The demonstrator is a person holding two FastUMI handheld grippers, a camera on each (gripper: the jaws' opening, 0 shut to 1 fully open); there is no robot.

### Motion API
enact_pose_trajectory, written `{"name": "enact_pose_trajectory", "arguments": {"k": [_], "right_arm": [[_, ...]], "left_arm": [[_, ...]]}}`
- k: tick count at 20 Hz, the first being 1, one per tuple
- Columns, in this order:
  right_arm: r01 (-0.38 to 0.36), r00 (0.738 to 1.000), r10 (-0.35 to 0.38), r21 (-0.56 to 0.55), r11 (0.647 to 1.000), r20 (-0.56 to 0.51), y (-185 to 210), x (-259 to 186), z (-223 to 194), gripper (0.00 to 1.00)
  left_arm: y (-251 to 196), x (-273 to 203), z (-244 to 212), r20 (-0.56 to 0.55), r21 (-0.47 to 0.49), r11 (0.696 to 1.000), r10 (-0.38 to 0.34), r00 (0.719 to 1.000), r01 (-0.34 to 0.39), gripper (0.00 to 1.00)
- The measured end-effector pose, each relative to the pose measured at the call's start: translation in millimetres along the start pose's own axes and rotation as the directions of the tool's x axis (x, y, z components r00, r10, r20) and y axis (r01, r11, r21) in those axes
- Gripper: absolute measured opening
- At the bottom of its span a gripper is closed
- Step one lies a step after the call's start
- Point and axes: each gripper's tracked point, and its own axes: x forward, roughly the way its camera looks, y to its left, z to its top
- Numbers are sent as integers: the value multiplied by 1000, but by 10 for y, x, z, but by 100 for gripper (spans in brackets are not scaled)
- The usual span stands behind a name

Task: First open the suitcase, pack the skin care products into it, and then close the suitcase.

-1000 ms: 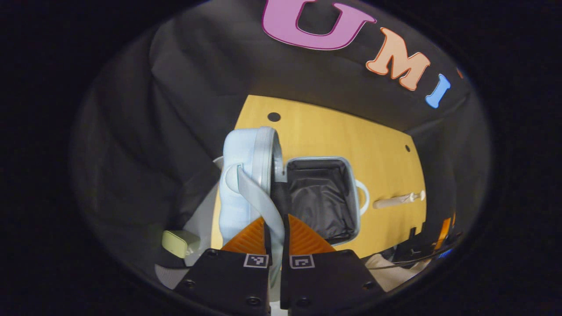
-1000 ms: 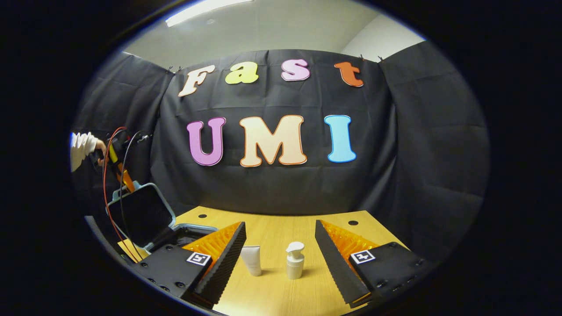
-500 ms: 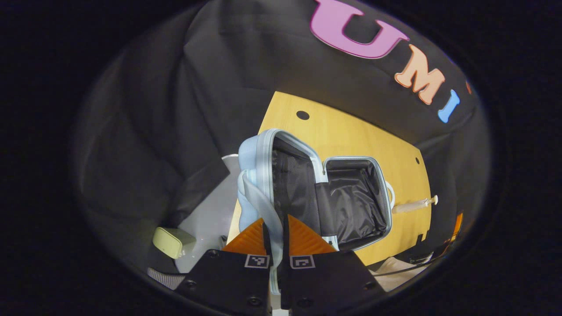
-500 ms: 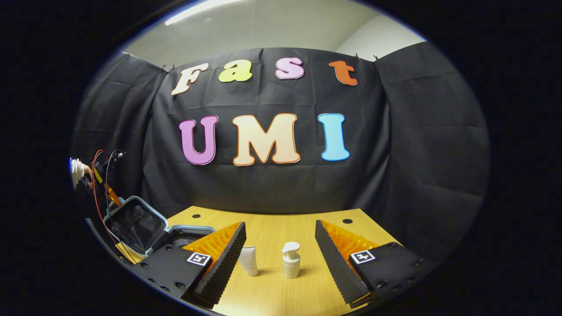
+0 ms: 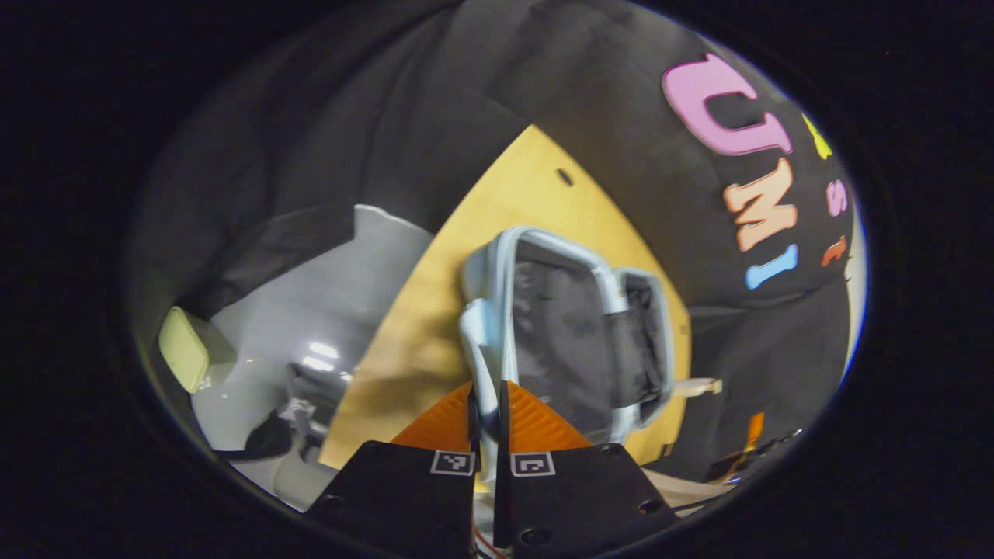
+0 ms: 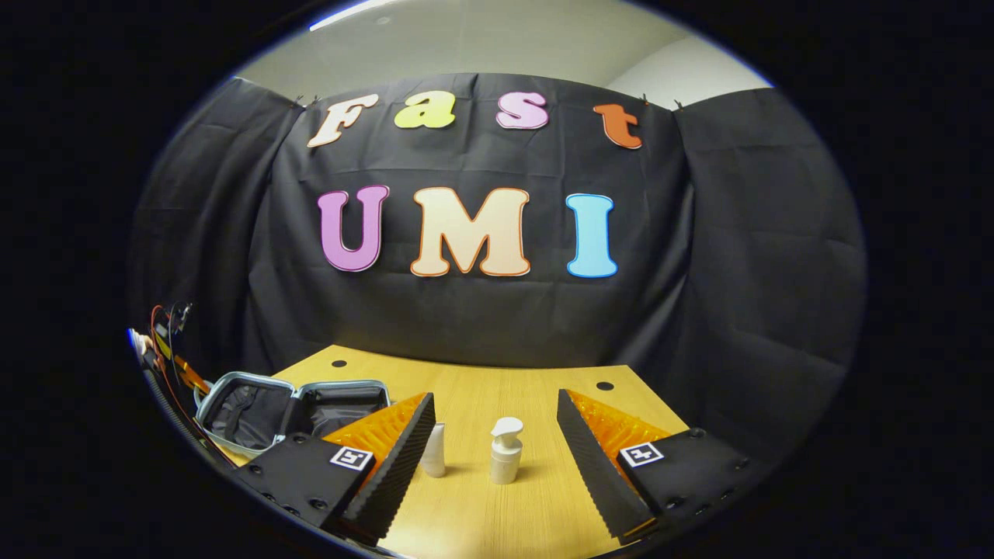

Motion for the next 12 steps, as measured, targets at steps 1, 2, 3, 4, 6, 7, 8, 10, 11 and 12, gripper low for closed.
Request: {"name": "enact_pose_trajectory", "arguments": {"k": [1,2,3,4,6,7,8,10,11,12], "right_arm": [[-7,1000,7,-1,1000,-2,32,12,-11,99],[-16,1000,16,0,1000,-6,77,25,-19,99],[-24,1000,24,0,1000,-10,112,44,-40,100],[-33,999,33,0,999,-15,152,59,-55,100],[-49,999,49,4,999,-21,213,90,-97,99],[-55,998,55,10,998,-24,233,103,-114,97],[-59,998,60,16,998,-23,248,112,-122,99],[-63,998,64,26,998,-26,242,141,-153,99],[-60,998,60,30,998,-26,215,154,-170,99],[-57,998,57,36,998,-26,187,166,-175,99]], "left_arm": [[18,21,-30,7,-2,1000,-7,1000,7,3],[-56,-11,1,36,-14,999,-39,999,39,3],[-70,-21,15,51,-15,999,-42,998,43,3],[-29,-33,-15,46,-12,1000,-24,999,24,3],[80,-64,-58,41,25,999,24,999,-25,7],[91,-106,-36,50,46,998,50,998,-52,10],[74,-176,30,75,67,995,65,995,-70,10],[-39,-351,176,139,91,991,88,986,-101,44],[-105,-485,282,188,101,987,103,977,-123,61],[-189,-596,420,243,112,983,117,963,-147,78]]}}
